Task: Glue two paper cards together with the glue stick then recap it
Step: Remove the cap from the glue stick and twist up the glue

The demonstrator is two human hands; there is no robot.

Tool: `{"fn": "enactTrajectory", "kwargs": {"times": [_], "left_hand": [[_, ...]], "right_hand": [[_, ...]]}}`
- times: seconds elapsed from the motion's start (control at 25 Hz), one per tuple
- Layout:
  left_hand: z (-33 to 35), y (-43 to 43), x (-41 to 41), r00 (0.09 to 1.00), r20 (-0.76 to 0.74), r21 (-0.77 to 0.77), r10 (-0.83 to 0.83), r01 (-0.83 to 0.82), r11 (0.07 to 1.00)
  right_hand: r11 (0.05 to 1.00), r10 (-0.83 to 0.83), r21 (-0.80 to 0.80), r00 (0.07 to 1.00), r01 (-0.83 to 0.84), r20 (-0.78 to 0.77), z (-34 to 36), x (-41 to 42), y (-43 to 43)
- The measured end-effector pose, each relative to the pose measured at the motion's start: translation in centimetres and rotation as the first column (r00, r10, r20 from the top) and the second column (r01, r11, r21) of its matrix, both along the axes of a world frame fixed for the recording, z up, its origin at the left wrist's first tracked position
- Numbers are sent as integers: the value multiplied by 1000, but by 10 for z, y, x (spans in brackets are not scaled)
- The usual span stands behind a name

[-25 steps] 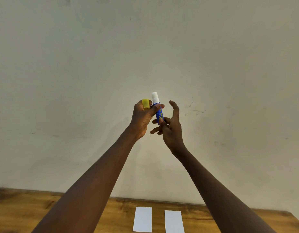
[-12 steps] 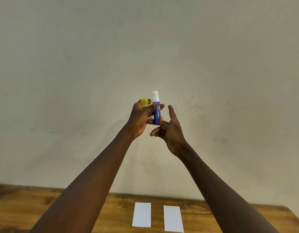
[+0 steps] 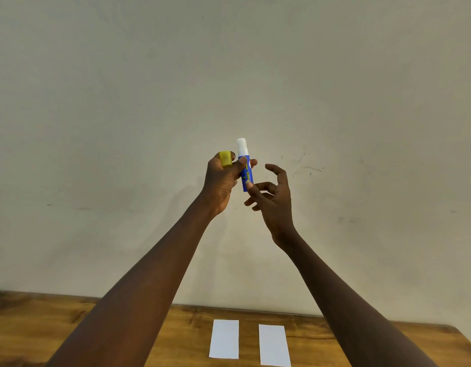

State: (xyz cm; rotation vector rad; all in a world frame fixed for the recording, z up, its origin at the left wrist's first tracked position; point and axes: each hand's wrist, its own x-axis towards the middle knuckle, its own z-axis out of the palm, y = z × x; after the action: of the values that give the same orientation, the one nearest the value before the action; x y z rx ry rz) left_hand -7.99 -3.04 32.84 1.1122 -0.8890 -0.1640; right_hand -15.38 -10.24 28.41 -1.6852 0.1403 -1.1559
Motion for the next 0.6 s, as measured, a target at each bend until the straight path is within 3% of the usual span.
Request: {"fn": "enactTrajectory", "kwargs": {"times": [0.28,0.48,0.6], "left_hand": [[0,-3,-6,1000,3,38,-7,7,999],[1,-4,-1,1000,-12,43,23,-23,999],[-3,-5,0,999,-26,66,-23,24,998]], "right_hand": [[989,-46,-140,999,44,-13,1,2,0],[995,40,-88,999,-40,-9,2,3,-2],[997,-10,-73,1000,9,-12,0,4,-1]]}}
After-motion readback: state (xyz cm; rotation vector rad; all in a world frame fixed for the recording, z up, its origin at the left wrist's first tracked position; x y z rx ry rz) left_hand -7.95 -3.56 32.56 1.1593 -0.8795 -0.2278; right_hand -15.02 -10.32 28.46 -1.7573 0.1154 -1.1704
